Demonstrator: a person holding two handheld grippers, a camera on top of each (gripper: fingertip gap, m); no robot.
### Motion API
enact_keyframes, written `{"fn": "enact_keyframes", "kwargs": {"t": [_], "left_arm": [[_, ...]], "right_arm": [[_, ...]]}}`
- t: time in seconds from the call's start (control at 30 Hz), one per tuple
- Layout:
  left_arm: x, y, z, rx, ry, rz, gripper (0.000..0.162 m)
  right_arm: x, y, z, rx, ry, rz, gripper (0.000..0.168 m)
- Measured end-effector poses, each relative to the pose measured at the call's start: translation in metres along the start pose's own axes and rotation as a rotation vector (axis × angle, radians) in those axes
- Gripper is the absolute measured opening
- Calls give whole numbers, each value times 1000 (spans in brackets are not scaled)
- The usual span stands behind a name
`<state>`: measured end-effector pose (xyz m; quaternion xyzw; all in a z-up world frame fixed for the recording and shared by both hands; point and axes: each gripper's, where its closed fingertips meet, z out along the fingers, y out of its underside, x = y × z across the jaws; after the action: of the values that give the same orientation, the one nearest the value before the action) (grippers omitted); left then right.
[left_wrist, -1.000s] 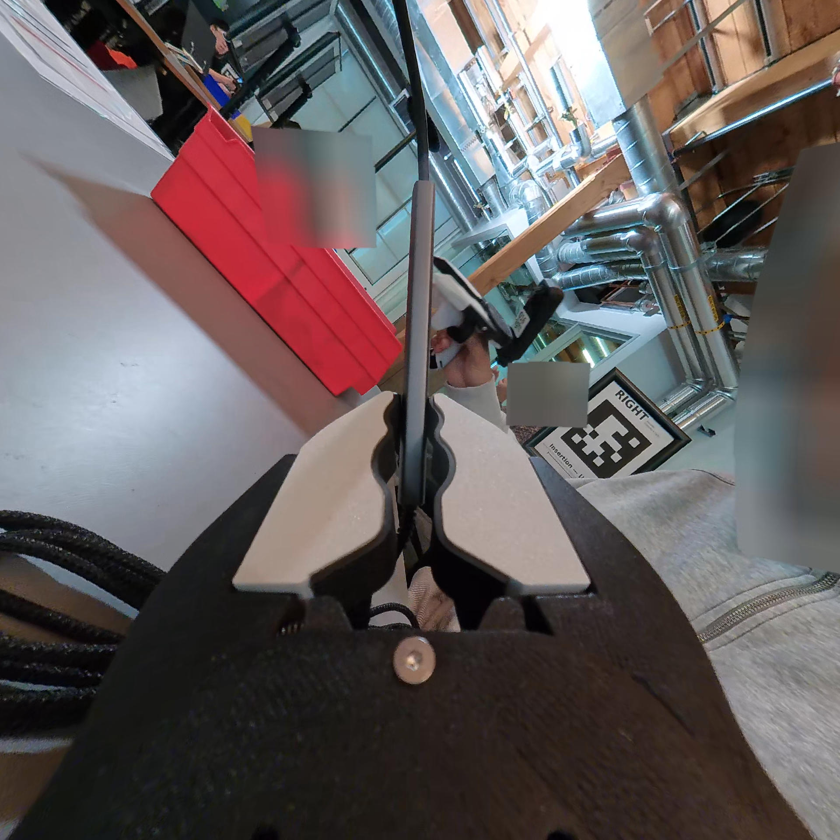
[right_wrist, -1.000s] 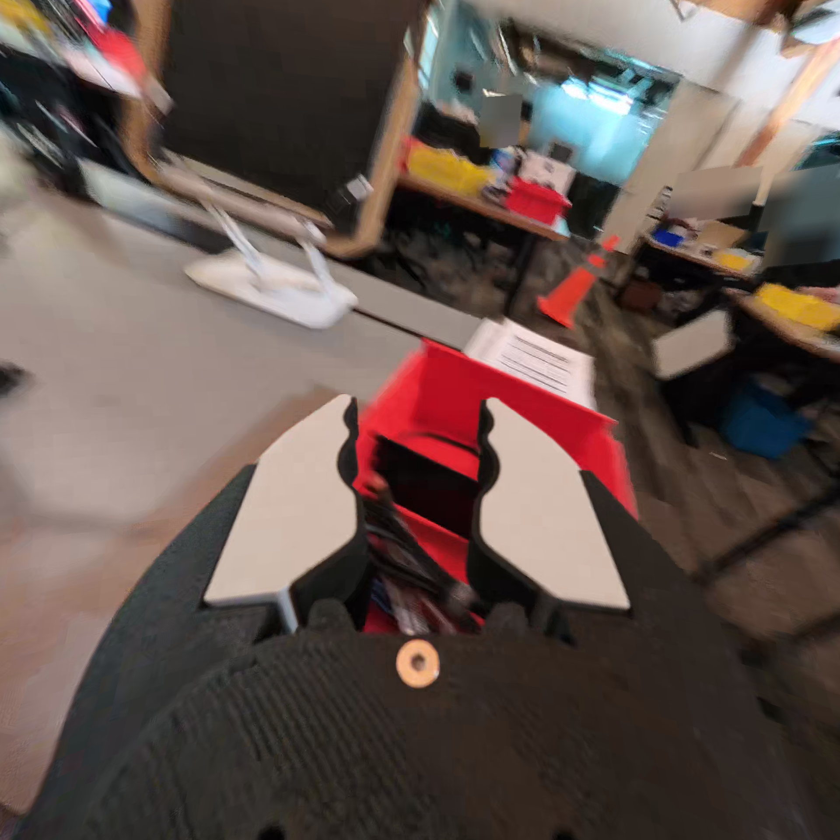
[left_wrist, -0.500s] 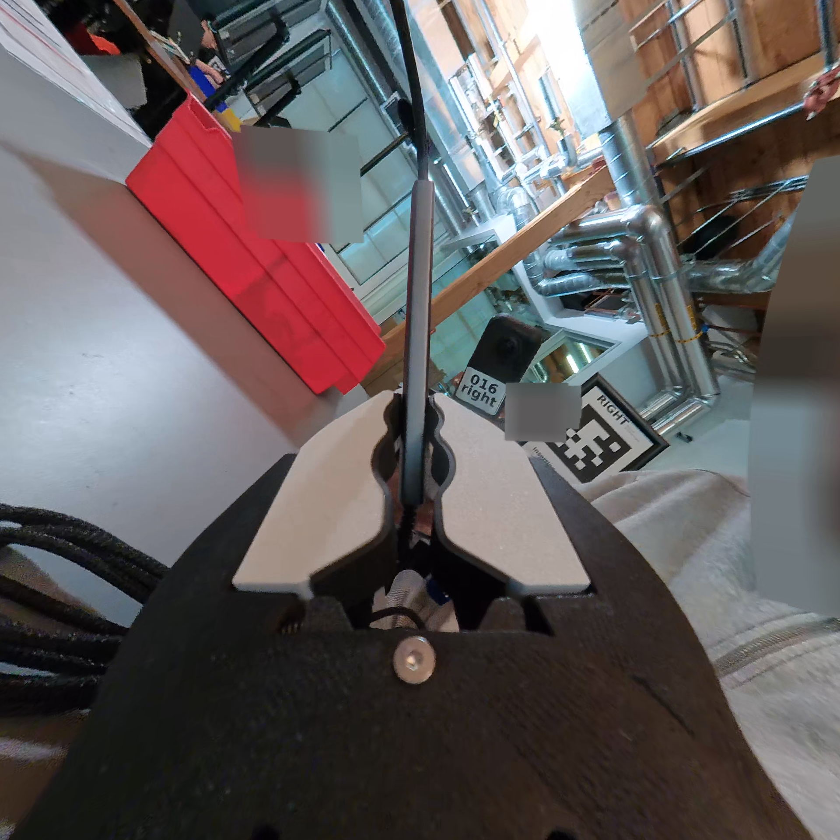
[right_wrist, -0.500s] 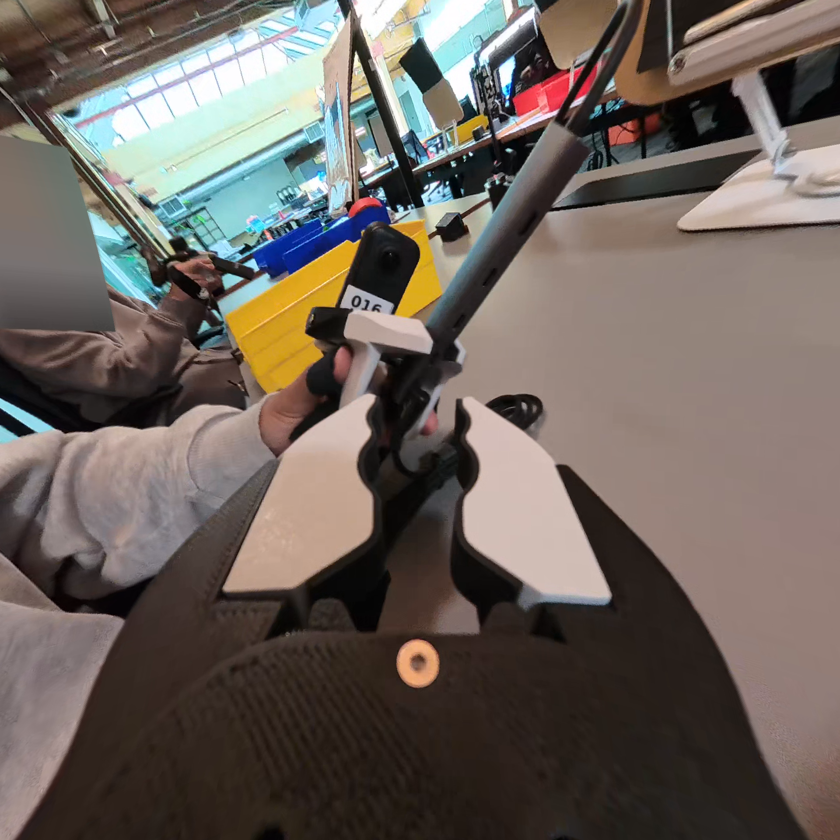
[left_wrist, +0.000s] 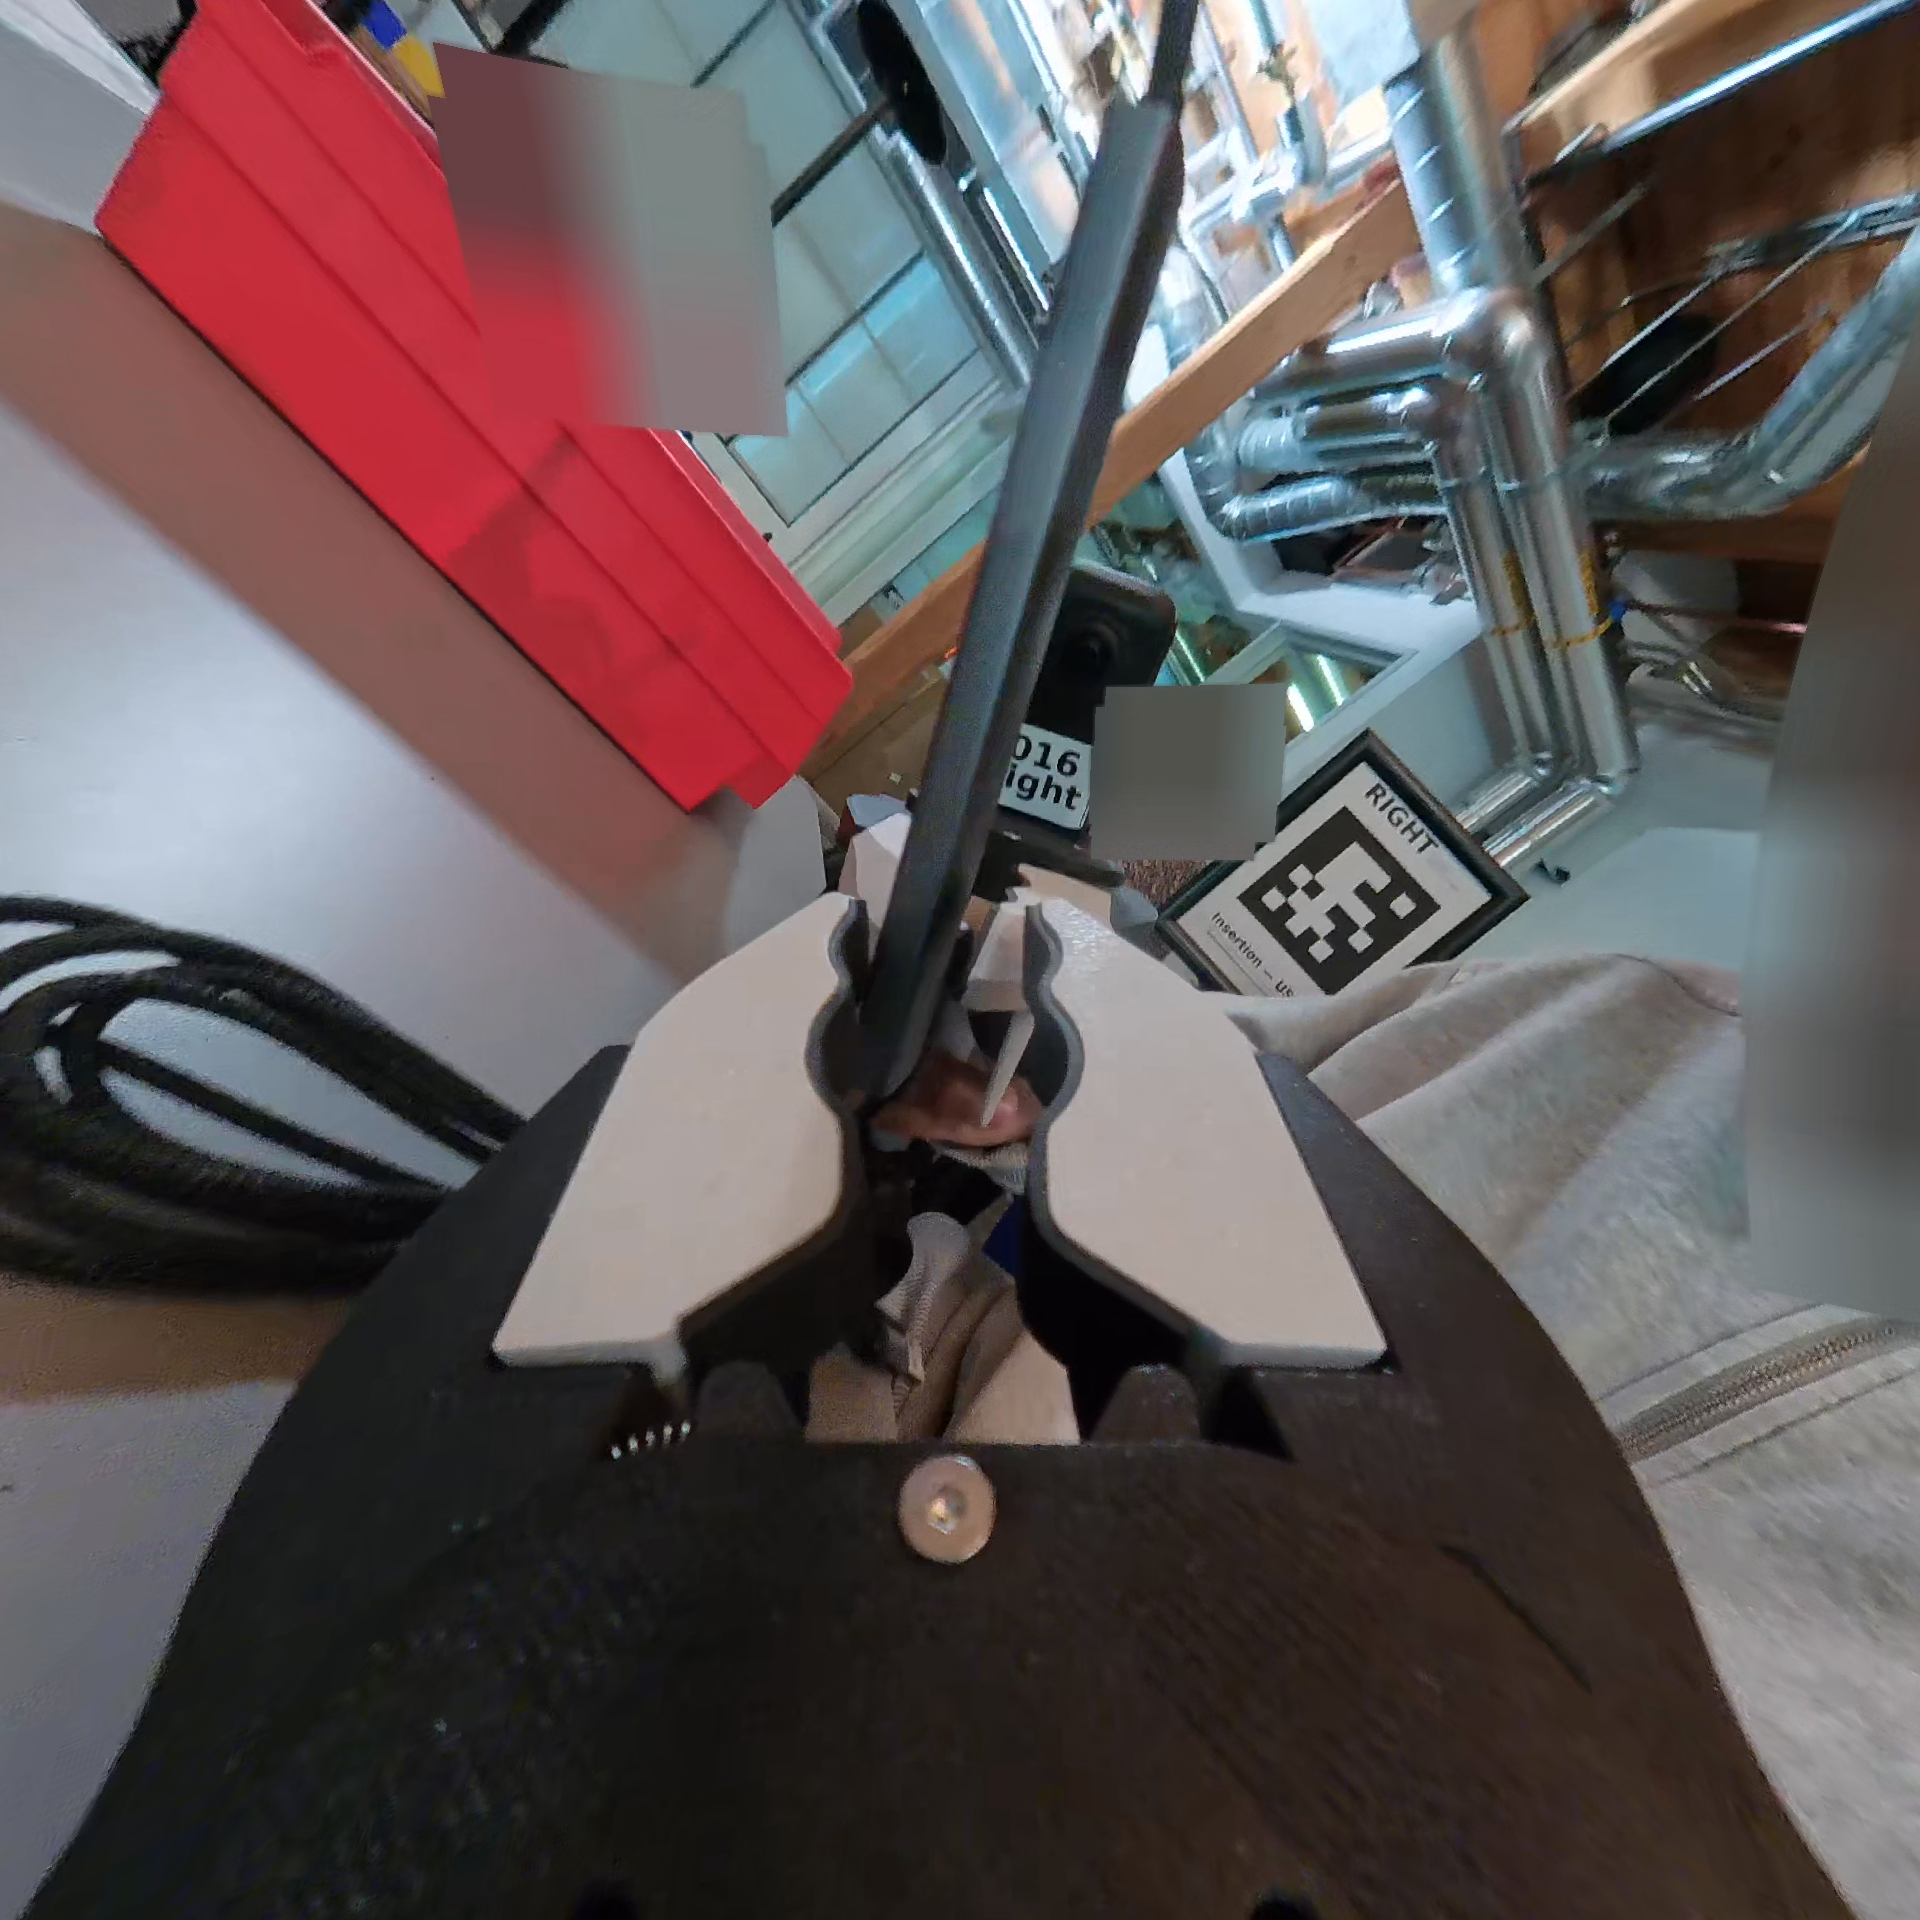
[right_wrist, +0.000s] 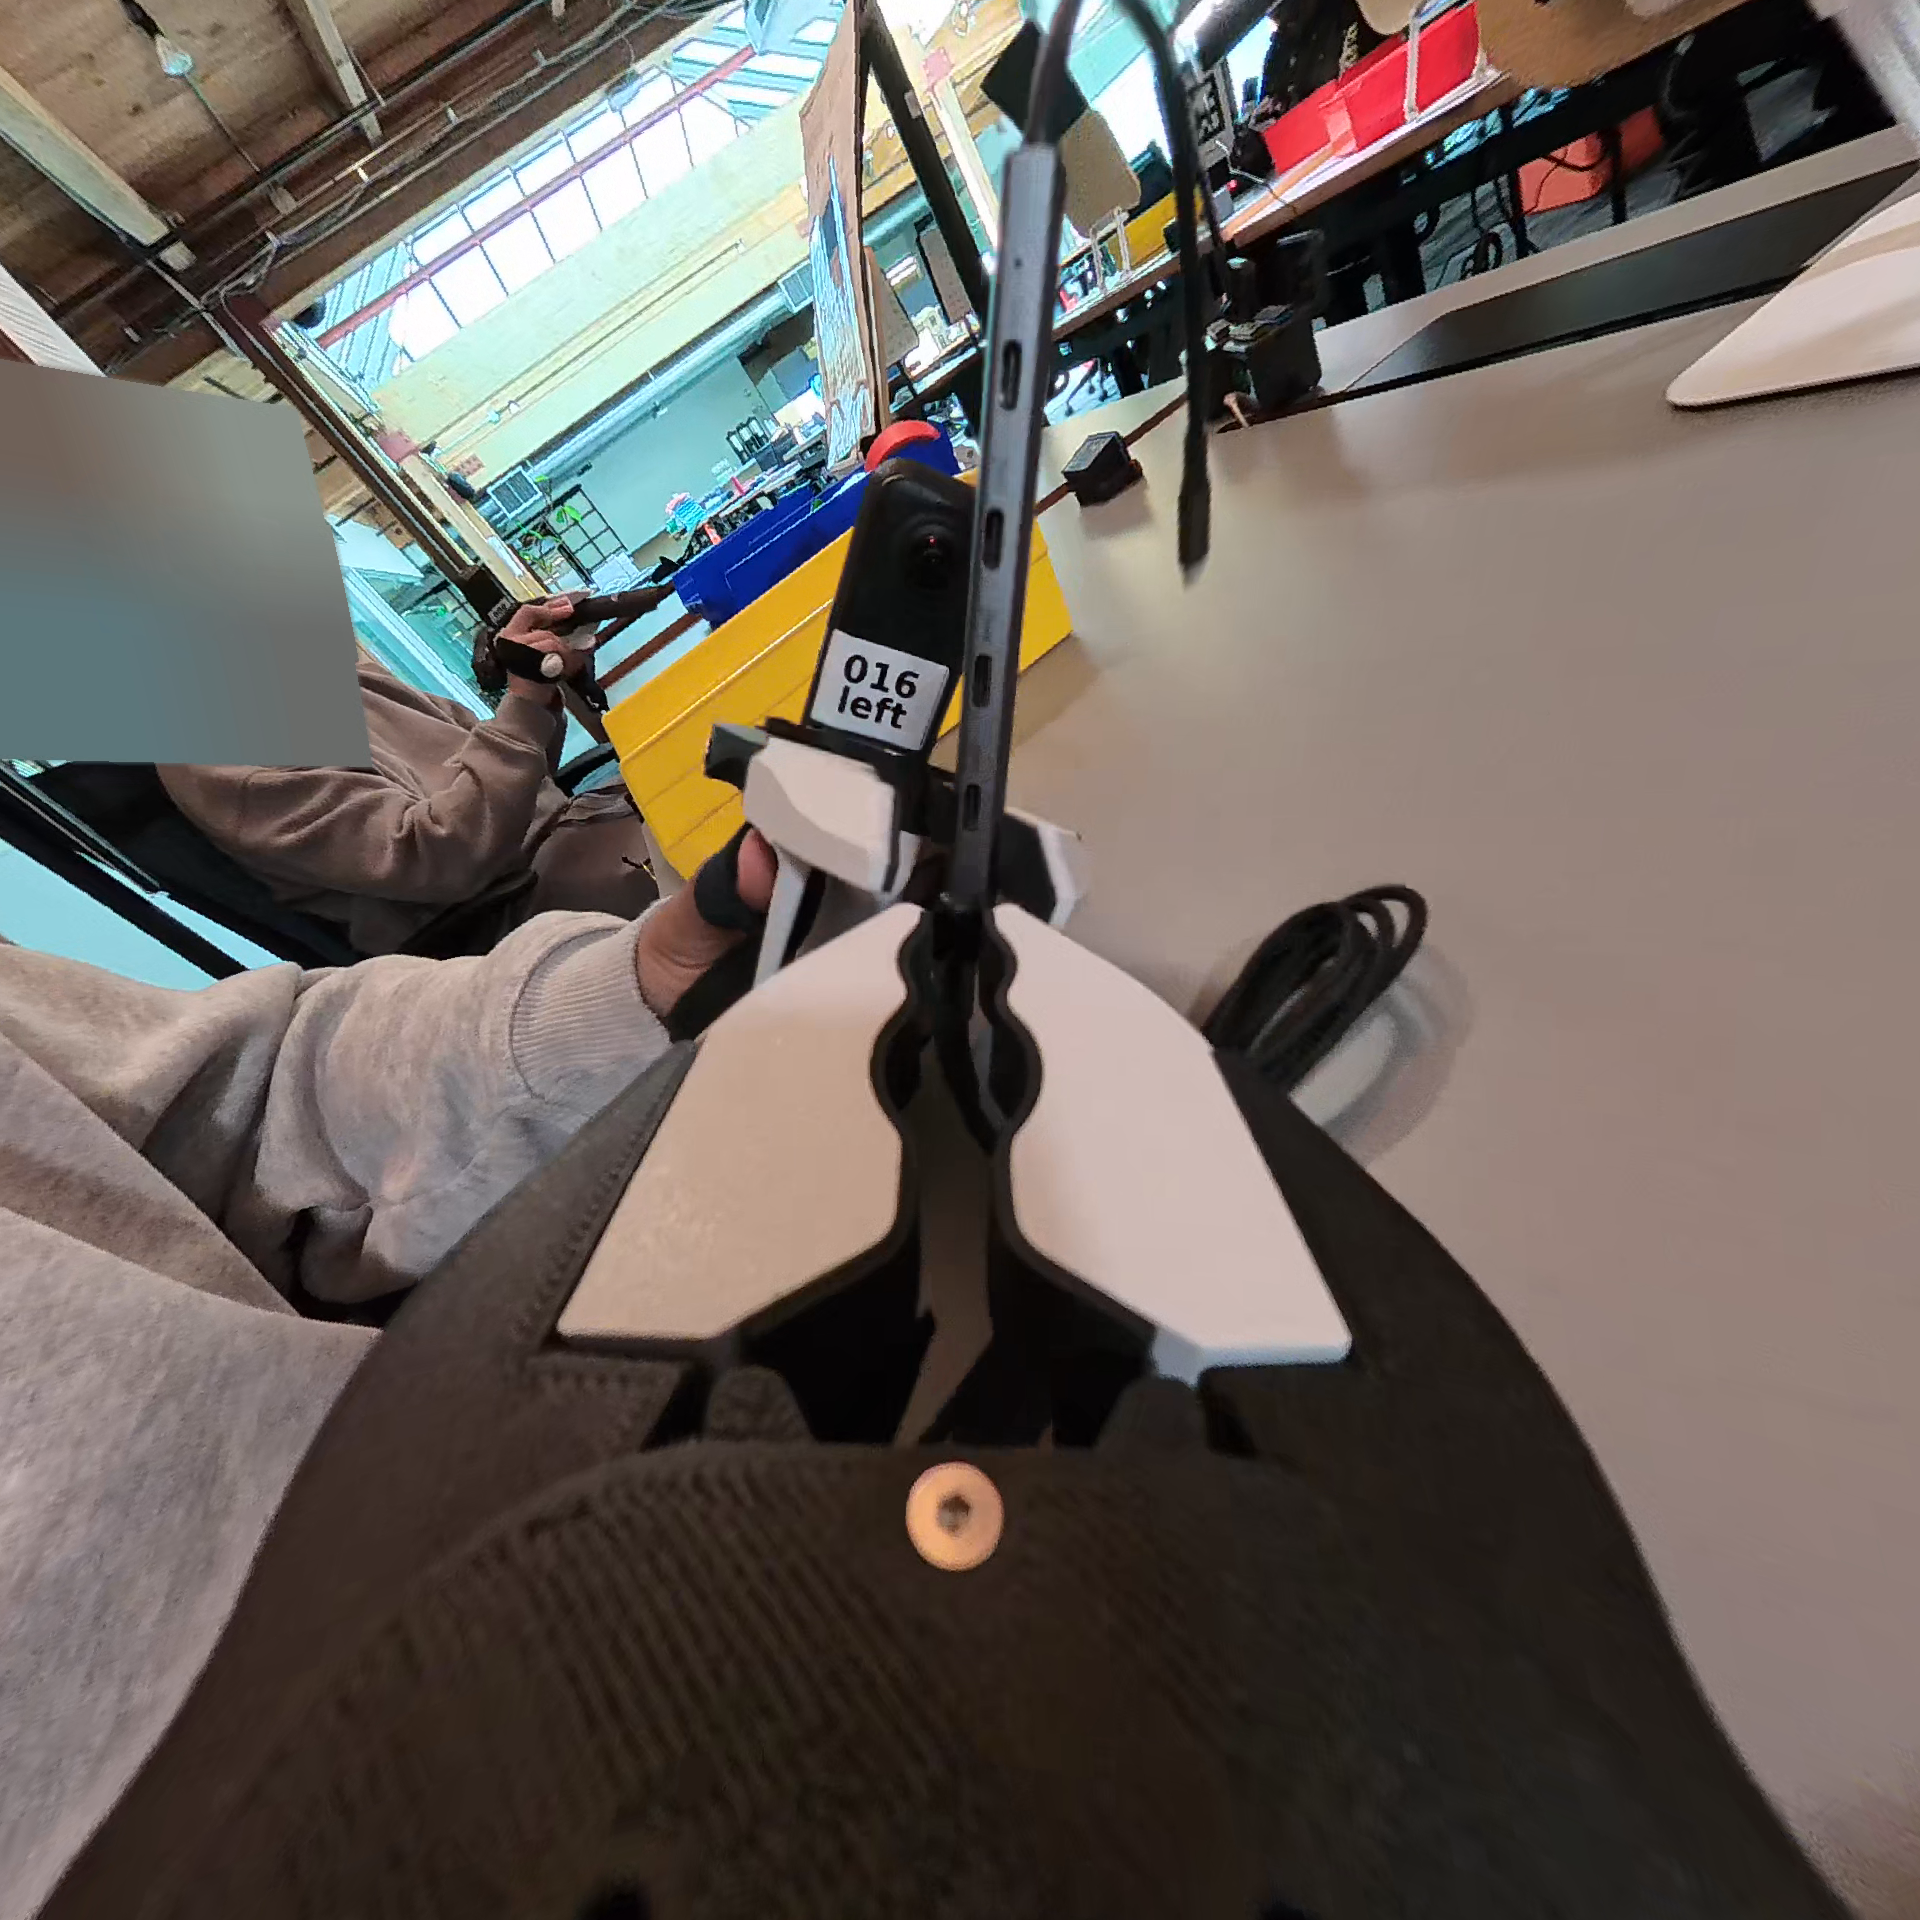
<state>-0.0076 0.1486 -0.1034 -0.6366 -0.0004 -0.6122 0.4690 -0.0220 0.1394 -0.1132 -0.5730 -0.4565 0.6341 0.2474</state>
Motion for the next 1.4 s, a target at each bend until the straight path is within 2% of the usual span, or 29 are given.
{"fn": "enact_keyframes", "kwargs": {"t": [0.03, 0.13, 0.37, 0.7, 0.87, 1.07, 1.13, 1.17, 1.23, 1.3, 1.33, 1.4], "left_arm": [[-1, 2, 1, -12, -5, 2, 24], [1, 3, 2, -12, 15, -6, 14], [-2, 3, 3, -41, -29, 12, 10], [-2, -4, 6, -56, -90, 37, 10], [9, -3, 9, -70, -95, 123, 10], [21, 0, 13, -72, -71, 131, 9], [23, -6, 7, -52, -68, 139, 8], [22, -10, 2, -31, -81, 148, 1], [15, -51, -41, 193, -138, 140, 0], [11, -73, -74, 283, -145, 126, 0], [12, -74, -74, 283, -128, 124, 0], [16, -56, -49, 183, -76, 136, 0]], "right_arm": [[0, -1, -1, 2, -7, 5, 8], [-4, -3, -4, 12, -38, 35, 8], [0, -2, -7, -14, -23, 35, 8], [5, -12, -10, -71, 38, -3, 8], [-5, -15, -16, -71, -6, 16, 8], [-12, -20, -28, -51, -28, 22, 8], [-10, -25, -35, -31, -19, 19, 8], [-6, -31, -42, 2, -10, 31, 8], [12, -49, -68, 95, 1, 104, 8], [28, -55, -84, 155, 20, 144, 7], [29, -55, -84, 161, 20, 140, 8], [19, -55, -74, 157, -15, 103, 8]]}}
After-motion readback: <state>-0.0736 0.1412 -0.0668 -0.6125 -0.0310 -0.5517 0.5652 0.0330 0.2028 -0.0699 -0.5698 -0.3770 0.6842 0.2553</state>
